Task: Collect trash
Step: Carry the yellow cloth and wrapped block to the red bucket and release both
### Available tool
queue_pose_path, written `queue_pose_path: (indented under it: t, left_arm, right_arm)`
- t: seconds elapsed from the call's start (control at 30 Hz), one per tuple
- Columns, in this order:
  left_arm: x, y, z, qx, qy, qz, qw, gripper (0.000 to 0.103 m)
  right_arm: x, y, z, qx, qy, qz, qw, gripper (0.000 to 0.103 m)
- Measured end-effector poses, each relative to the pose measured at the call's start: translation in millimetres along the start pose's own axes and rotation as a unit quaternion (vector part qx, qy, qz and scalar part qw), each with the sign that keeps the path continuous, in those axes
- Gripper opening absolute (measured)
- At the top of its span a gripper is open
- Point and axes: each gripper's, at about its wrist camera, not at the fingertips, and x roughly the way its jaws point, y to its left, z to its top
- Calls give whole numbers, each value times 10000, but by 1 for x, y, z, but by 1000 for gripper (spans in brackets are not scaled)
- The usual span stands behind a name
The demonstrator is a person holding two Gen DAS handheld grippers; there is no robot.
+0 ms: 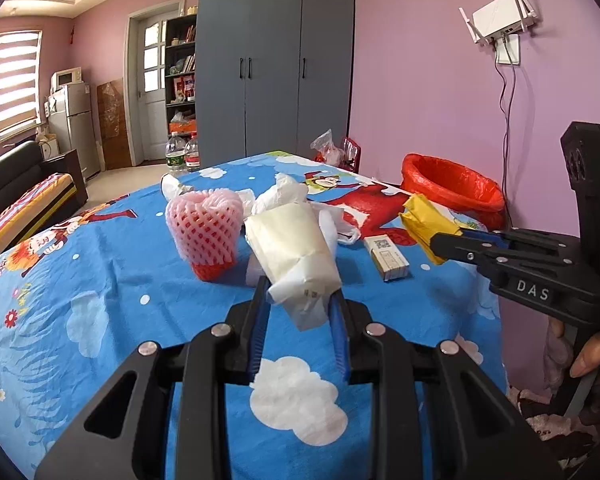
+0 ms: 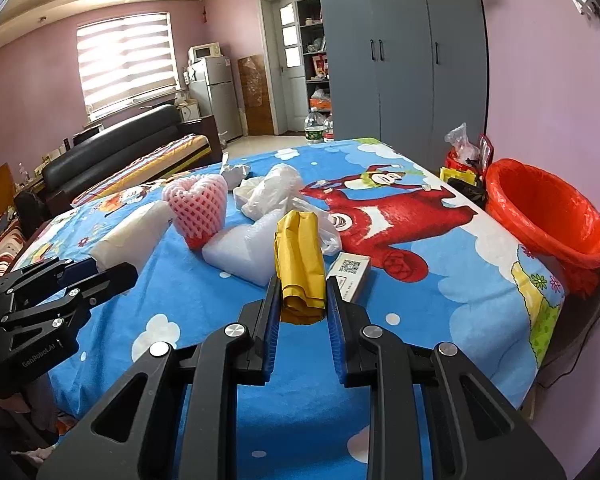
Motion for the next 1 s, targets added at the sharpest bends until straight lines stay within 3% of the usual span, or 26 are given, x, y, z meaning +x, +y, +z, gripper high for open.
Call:
queue_pose_path:
  t: [0.53,1.0]
  left_arm:
    - [28,-24,11,352,254,-156,9989,28]
    - [92,-99,84,750,112,-1184,9901,28]
  right_arm:
    - [-3,-38,1,462,-206,-97,9987,23]
    - [-29,-129,14,987,-648,-1056,9874,23]
